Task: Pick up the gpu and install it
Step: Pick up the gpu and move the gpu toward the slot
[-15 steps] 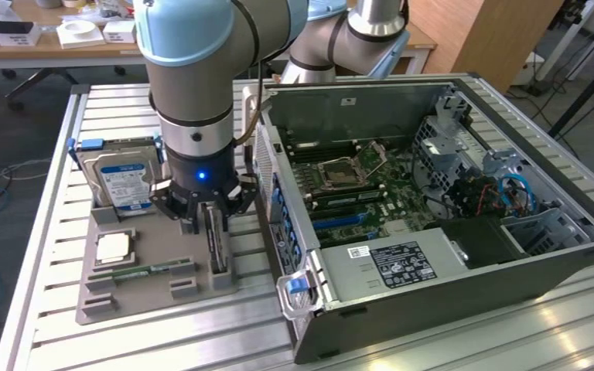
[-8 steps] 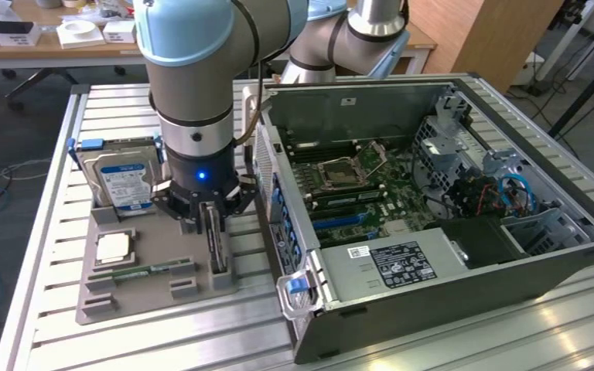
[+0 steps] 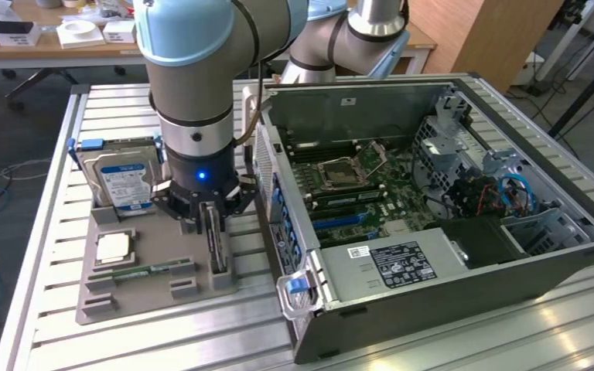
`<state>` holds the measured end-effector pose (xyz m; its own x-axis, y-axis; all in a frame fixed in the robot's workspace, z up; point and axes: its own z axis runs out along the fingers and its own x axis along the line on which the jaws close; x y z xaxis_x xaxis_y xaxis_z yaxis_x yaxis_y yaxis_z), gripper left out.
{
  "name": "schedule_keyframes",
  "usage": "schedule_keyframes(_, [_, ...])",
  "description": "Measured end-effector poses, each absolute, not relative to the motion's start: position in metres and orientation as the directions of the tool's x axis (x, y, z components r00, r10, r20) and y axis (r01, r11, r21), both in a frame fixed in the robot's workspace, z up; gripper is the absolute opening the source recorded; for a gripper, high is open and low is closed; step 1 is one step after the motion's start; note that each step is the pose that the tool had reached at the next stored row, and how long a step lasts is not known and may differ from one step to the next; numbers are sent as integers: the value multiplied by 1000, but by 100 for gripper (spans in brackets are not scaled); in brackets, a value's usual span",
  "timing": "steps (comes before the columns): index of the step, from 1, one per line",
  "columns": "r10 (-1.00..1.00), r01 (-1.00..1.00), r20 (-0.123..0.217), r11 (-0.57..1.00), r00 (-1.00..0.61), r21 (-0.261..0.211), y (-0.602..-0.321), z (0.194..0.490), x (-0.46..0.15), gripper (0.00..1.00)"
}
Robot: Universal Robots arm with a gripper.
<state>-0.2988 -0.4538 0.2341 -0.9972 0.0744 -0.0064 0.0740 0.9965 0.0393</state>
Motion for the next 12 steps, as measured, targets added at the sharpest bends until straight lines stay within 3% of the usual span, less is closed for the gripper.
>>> schedule_keyframes(4, [74, 74, -6, 996, -997, 39, -454, 234, -299, 37])
schedule_keyframes(7, [74, 74, -6, 996, -997, 39, -454, 234, -299, 26])
schedule_keyframes(12, [74, 74, -6, 996, -997, 39, -454, 234, -299, 26])
